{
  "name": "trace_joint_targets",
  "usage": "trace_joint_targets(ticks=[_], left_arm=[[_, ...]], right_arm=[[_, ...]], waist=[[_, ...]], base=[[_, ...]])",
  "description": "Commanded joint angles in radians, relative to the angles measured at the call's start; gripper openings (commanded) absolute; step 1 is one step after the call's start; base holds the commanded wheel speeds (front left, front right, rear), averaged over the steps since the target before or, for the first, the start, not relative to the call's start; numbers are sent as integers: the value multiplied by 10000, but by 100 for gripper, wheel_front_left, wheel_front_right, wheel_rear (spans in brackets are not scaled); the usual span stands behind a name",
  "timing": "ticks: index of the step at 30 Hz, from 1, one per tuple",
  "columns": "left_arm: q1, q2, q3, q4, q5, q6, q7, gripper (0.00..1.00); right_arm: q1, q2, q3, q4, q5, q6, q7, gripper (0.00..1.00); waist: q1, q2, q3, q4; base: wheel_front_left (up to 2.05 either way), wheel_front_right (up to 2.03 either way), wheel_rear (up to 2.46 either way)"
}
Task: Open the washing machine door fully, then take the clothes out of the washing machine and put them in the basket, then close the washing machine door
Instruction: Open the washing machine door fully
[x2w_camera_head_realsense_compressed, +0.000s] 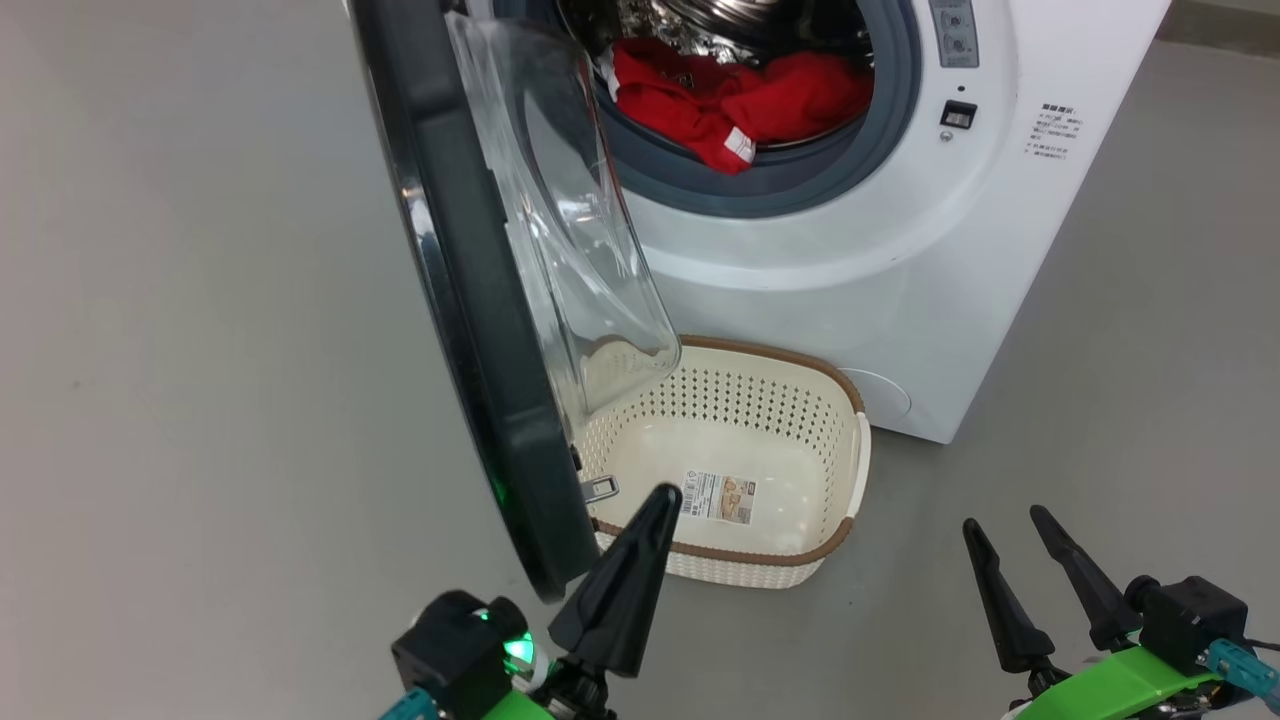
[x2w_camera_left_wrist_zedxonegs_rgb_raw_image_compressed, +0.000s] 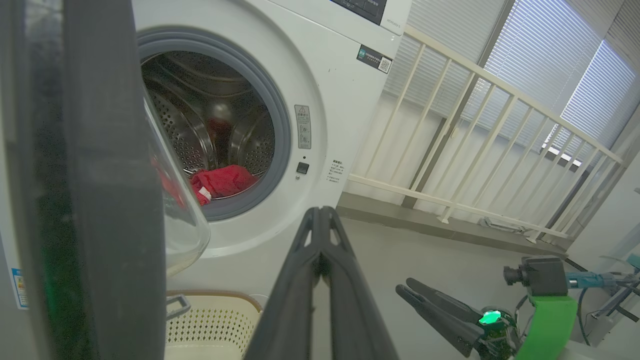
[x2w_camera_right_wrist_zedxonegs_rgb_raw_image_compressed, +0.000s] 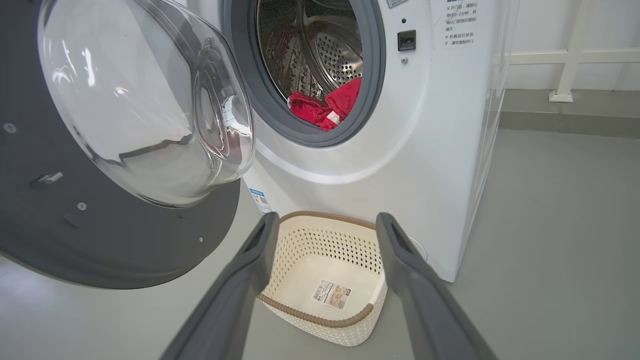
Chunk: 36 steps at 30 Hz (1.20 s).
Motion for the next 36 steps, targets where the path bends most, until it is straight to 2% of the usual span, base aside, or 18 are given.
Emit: trace_joint_targets(ticks=[1, 6, 12, 36], left_arm=[[-201, 49, 222, 43, -232, -66, -42, 0], [-370, 49, 136, 1390, -722, -130, -42, 0], [-568, 49, 403, 2128, -1163, -95, -42, 0], [-109, 49, 1993, 2637, -1220, -89, -42, 0]], right_arm=[[-353, -186, 206, -256, -184, 4, -93, 100], [-457, -205, 209, -256, -184, 4, -93, 100], [-542, -241, 230, -256, -173, 4, -93, 100], [-381, -202, 281, -278, -128, 4, -93, 100]], waist=[[0, -1, 103, -33], [0, -1, 233, -53], [0, -1, 312, -85], [0, -1, 75, 53]], base=[[0, 0, 0], [0, 0, 0], [0, 0, 0], [0, 0, 0]])
